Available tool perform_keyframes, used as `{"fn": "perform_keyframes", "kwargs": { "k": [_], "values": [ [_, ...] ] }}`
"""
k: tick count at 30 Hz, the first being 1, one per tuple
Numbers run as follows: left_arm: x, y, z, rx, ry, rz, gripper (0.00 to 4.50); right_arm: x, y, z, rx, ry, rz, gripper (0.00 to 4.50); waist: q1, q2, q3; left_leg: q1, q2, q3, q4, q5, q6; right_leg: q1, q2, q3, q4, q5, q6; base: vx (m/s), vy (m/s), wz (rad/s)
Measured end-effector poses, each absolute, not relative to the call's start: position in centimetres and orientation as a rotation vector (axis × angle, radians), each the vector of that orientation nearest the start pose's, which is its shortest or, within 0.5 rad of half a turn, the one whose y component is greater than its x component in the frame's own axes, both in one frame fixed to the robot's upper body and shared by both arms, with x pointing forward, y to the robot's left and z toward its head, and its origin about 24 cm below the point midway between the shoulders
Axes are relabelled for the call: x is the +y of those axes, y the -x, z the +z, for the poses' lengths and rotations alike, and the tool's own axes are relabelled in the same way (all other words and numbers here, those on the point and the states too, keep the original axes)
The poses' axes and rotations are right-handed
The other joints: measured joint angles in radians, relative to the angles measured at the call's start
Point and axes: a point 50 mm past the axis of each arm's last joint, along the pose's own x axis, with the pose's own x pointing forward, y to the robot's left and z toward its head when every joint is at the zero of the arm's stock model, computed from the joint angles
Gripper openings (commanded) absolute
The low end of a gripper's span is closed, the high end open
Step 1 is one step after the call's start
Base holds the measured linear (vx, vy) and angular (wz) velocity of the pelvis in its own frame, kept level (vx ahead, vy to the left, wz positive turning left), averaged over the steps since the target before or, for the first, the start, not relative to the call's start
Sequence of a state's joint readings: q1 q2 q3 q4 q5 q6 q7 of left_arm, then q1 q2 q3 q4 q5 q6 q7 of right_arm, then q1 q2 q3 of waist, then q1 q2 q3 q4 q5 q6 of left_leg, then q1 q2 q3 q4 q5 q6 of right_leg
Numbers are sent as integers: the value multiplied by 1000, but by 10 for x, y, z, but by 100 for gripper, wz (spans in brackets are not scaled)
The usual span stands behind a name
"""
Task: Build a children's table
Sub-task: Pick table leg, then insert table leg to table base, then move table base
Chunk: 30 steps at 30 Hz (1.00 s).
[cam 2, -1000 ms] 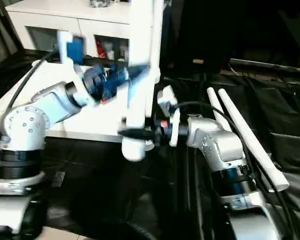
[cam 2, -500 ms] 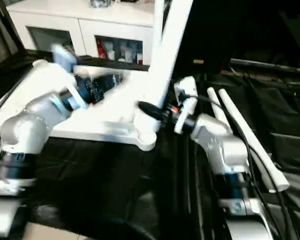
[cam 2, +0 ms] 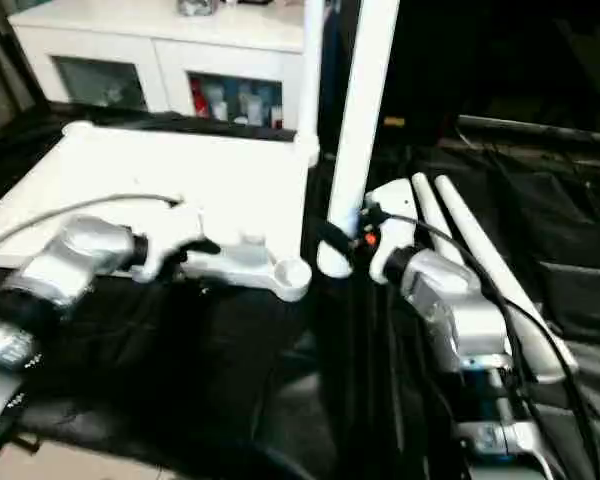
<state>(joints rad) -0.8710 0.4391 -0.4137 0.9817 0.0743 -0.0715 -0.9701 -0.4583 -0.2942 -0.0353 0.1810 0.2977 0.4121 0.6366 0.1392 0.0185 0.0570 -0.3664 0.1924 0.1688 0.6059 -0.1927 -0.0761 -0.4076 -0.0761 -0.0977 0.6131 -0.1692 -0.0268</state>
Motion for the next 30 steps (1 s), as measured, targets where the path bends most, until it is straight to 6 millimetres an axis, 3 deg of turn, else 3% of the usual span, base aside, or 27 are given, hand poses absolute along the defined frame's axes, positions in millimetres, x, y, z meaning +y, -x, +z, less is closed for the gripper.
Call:
{"fn": "perform_keyframes", "kwargs": {
  "k": [3, 12, 26, 30],
  "values": [
    [162, -368, 73, 462, -684, -1008, 367, -158, -324, 108, 118, -42, 676, 189, 0, 1, 0, 0, 0, 0, 0, 0, 0, 0, 0, 0, 0, 0, 0, 0, 0, 0],
    [166, -362, 58, 567, -587, -1063, 286, -160, -321, 101, 138, -47, 661, 189, 1, 7, 0, 0, 0, 0, 0, 0, 0, 0, 0, 0, -1, 1, -1, 0, 0, 0],
    [165, -354, 66, 708, -537, -1291, 183, -156, -320, 98, 161, 9, 693, 189, 2, 8, -1, 0, 0, 0, 0, 0, 1, 0, 0, 0, -2, 0, -1, 0, 0, 0],
    [163, -356, 69, 751, -574, -1264, 155, -155, -320, 96, 165, 56, 689, 189, 1, 8, 0, 0, 0, 0, 0, 0, 1, 0, 0, 0, -2, 1, -1, 0, 0, 0]
  ]
}}
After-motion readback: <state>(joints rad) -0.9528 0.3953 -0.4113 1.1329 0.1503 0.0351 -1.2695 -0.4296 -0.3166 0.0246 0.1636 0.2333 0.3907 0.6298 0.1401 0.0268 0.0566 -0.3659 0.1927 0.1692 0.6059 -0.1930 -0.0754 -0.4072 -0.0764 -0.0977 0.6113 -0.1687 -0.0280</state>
